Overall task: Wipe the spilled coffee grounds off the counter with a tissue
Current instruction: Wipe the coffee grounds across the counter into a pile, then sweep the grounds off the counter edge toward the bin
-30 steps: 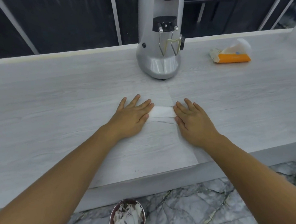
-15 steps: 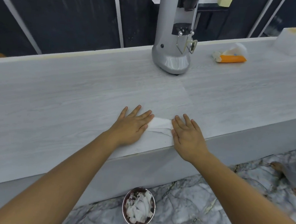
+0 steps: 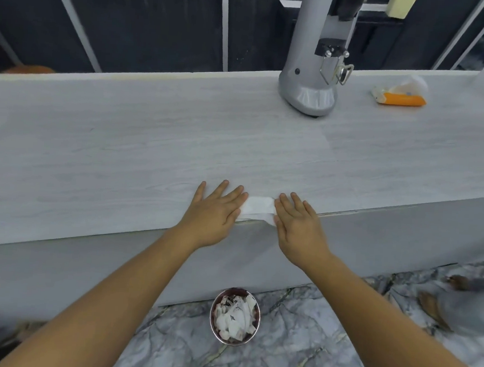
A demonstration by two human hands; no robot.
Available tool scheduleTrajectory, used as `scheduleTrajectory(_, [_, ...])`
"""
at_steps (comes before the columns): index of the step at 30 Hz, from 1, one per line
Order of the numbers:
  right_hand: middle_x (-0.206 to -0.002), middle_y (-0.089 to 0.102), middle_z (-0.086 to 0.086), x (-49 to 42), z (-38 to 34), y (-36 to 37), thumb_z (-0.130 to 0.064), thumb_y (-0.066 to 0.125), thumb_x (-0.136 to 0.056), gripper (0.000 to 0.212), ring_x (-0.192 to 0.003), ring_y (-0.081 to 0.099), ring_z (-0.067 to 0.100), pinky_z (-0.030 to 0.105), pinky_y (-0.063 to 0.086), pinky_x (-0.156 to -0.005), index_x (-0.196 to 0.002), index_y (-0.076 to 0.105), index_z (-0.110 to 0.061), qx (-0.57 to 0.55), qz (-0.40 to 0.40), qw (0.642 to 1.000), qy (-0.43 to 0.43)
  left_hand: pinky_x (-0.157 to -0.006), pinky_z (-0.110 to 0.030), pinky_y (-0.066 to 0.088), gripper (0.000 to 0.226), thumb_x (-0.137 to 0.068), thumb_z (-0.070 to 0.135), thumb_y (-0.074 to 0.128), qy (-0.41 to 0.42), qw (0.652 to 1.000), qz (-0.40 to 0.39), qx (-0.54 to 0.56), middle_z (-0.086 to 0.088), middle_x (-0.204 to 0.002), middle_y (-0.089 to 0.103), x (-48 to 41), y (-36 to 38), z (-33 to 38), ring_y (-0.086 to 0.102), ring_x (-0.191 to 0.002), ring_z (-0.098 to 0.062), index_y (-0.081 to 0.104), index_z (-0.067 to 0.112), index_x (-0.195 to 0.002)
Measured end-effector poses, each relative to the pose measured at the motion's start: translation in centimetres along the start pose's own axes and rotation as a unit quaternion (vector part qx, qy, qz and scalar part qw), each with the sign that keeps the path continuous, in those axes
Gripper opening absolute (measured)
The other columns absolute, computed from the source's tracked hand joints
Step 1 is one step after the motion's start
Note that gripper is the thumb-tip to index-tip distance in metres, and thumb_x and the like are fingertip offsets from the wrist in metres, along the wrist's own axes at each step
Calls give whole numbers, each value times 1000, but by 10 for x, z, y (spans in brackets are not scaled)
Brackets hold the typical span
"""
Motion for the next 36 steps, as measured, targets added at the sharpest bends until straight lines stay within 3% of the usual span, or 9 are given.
scheduleTrajectory(4, [-143,56,11,8,-6,6,-27,35,-101,46,-138,44,32,49,35,-113,-135,57,-6,-13,39,998,-44,-122,-53,-2,50,-108,40,17,-16,999,40,-9,14,-165,16,16,11,9,9,-154,-15,20,32,-158])
scheduleTrajectory(9, [-133,63,14,23,-10,16,-10,57,-94,31,-133,51,34,52,38,-110,-123,65,-1,-46,114,984,-130,-115,-52,34,48,-99,23,33,-18,987,159,31,-7,-145,56,46,28,22,50,-136,-26,56,13,-139])
scheduleTrajectory(14, [-124,68,12,67,-11,35,-8,61,-92,29,-123,59,33,50,44,-105,-120,67,0,-132,133,965,-181,-116,-49,33,39,-99,19,42,-54,963,252,72,-7,-134,64,90,59,45,55,-131,-24,65,10,-130])
scheduleTrajectory(17, [-110,73,10,85,0,70,-4,65,-86,26,-106,67,31,45,53,-93,-111,71,-4,-182,67,965,-174,-111,-44,40,36,-97,15,50,-90,965,220,114,-3,-129,68,111,103,52,60,-126,-20,65,16,-129])
scheduleTrajectory(20, [-97,73,4,93,18,134,0,66,-82,29,-85,68,27,39,56,-76,-108,72,-12,-217,-33,964,-148,-85,-28,54,33,-94,16,55,-147,961,133,194,7,-112,75,113,169,44,70,-100,-16,66,28,-123])
scheduleTrajectory(23, [-96,72,2,106,42,221,-10,62,-86,26,-81,67,25,40,57,-67,-109,72,-16,-236,-115,961,-90,-62,-8,39,17,-99,32,56,-223,943,76,235,12,-86,73,102,248,23,64,-72,-9,67,33,-111])
scheduleTrajectory(27, [-88,66,4,125,69,353,-14,62,-89,16,-77,63,26,38,56,-60,-97,75,-12,-240,-132,961,-37,-68,-29,53,12,-96,39,58,-239,927,43,284,13,-85,70,83,385,-12,64,-75,-5,66,32,-101])
scheduleTrajectory(30, [-80,62,6,138,79,465,-7,72,-80,7,-75,57,29,38,52,-62,-84,77,-10,-209,-112,971,-24,-73,-32,53,5,-92,26,68,-251,931,45,262,12,-90,66,64,501,-38,62,-84,-11,70,27,-96])
scheduleTrajectory(36, [-68,67,-5,168,94,621,-9,82,-47,28,-85,54,28,40,35,-74,-72,72,-19,-10,-195,981,-1,-68,-38,49,15,-75,23,80,-237,965,-33,109,4,-82,67,43,675,-61,64,-80,-28,69,21,-85])
Point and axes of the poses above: each hand's wrist, its own x-axis away from the middle knuckle, its own y-axis out of the palm, z = x × y, the point moved 1 cm from there along -x, towards the middle knuckle
